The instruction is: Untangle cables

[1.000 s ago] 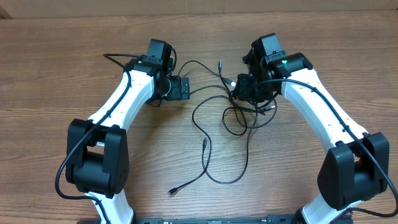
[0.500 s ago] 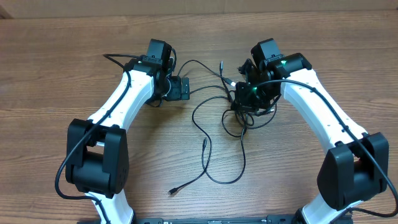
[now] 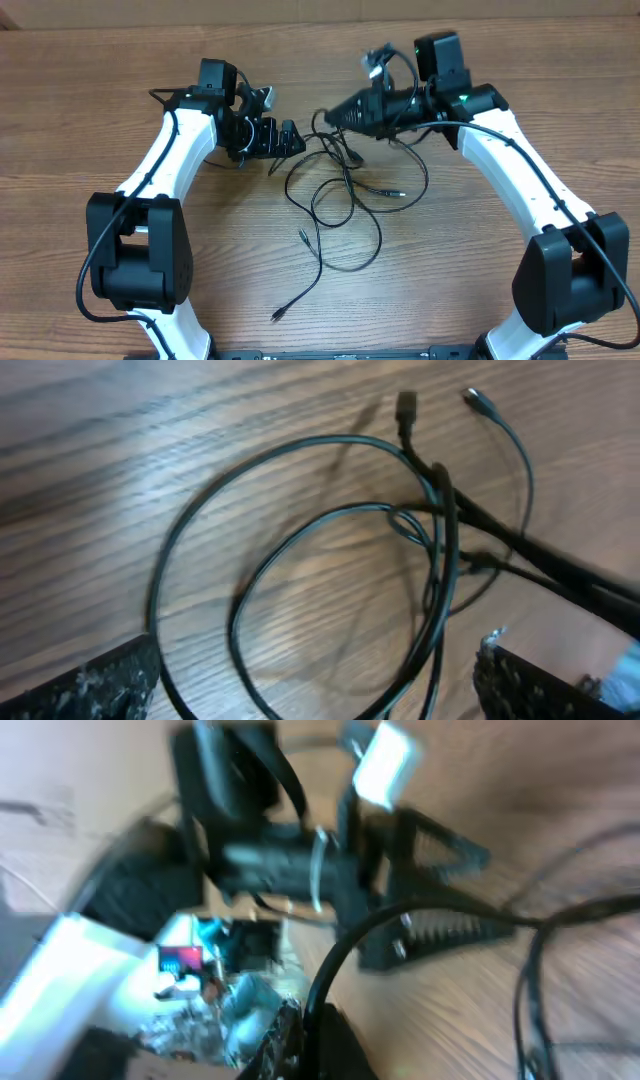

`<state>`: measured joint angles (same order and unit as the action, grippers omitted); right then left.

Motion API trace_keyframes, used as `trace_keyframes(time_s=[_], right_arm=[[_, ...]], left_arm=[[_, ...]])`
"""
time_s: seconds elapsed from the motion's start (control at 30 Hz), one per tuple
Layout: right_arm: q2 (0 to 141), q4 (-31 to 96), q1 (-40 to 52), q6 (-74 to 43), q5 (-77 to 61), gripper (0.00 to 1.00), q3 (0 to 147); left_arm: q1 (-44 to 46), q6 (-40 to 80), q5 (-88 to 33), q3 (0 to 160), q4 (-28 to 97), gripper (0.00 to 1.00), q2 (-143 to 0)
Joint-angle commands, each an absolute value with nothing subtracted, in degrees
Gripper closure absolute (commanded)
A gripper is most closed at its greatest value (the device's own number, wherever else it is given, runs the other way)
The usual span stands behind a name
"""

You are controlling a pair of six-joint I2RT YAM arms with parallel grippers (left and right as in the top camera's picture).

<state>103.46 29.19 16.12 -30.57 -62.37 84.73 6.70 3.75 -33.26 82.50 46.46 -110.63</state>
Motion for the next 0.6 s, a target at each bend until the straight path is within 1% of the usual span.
trace_keyframes(time_s=[0.0, 0.07, 0.17, 0.23, 0.33, 0.4, 0.43, 0.47, 0.57], right_arm=[[102.9, 22.1, 15.3, -45.8, -64.3, 0.96, 85.5], [102.9, 13.5, 15.2, -56.3, -63.1, 0.96, 85.5], [102.9, 6.7, 15.8, -62.8, -62.9, 0.96, 85.5], [102.9, -0.4, 17.2, -67.2, -64.4, 0.96, 85.5], [102.8, -9.5, 18.5, -68.2, -68.1, 0.96, 85.5], [102.2, -17.0, 20.4, -71.6, -69.1, 0.96, 85.5], [102.1, -17.7, 20.6, -71.9, -69.1, 0.96, 85.5], [101.2, -21.2, 21.3, -73.6, -68.9, 0.96, 85.5], [98.4, -22.5, 21.2, -74.1, -68.5, 0.96, 85.5]], left_arm=[[6.7, -0.6, -37.2, 82.6, 46.5, 0.0, -111.3], [6.7, -3.2, -41.9, 82.6, 46.7, 0.0, -111.3], [7.2, -2.4, -41.6, 82.6, 46.2, 0.0, -111.3], [7.5, 0.2, -40.9, 82.5, 45.4, 0.0, -111.3], [7.7, 5.2, -36.4, 81.6, 43.5, 0.0, -111.3], [7.7, 10.8, -31.0, 79.4, 40.7, 0.0, -111.3], [7.7, 11.7, -30.2, 78.8, 40.1, 0.0, -111.3], [7.7, 14.1, -27.7, 77.2, 38.4, 0.0, -111.3], [7.5, 17.5, -23.3, 75.2, 36.5, 0.0, -111.3]])
